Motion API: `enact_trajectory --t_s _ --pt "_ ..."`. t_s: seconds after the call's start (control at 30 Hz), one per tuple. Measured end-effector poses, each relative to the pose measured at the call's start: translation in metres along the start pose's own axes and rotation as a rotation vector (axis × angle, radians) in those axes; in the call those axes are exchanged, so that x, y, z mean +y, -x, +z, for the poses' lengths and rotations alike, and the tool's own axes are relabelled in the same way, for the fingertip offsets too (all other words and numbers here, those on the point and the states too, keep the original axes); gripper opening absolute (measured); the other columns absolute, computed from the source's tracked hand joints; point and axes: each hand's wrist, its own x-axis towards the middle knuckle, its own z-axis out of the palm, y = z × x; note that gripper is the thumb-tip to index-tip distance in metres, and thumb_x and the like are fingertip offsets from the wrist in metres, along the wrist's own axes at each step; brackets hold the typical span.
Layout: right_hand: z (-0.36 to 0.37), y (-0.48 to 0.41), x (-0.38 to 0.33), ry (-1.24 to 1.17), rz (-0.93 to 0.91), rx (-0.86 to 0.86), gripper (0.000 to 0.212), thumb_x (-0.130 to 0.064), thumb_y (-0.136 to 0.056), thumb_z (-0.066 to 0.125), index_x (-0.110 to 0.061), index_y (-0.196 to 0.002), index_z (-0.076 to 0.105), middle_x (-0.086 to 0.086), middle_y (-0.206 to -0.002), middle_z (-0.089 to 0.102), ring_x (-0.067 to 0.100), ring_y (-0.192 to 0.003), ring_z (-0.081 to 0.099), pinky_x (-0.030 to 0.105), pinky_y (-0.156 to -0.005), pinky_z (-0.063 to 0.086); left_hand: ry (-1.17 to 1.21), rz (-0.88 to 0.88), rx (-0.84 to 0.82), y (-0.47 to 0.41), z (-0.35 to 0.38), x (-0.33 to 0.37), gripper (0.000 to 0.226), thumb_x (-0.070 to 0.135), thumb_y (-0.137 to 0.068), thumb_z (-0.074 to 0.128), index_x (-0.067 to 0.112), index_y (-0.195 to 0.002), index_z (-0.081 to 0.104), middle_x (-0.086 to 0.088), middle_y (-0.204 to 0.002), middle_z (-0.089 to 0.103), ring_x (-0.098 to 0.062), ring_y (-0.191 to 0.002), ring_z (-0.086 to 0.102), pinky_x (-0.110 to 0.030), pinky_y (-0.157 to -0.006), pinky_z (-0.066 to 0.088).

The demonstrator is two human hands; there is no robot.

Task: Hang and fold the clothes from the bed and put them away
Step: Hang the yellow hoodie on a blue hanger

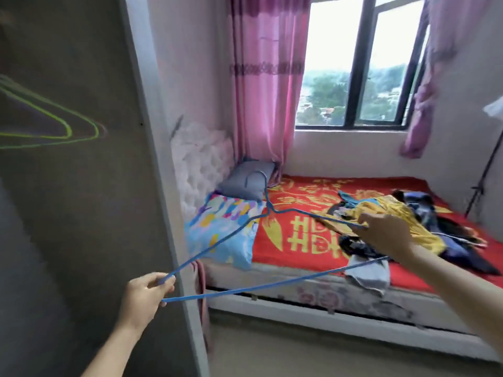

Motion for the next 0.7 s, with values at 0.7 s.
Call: enact_trajectory --t_s 0.7 --pt "0.049 0.152 0.394 -0.275 0.937 -0.331 0.037 -0.045 -0.086 0.061 -0.026 -0.056 0.053 -0.003 -0.060 0.056 0.021 -0.065 0.056 0.029 -0.056 0.036 0.124 -0.167 -0.673 0.013 0.489 0.021 0.006 -0.001 -0.078 0.070 0.004 -0.075 0.071 -0.008 -0.058 0.067 -0.004 -0.042 0.056 -0.011 -0.036 0.038"
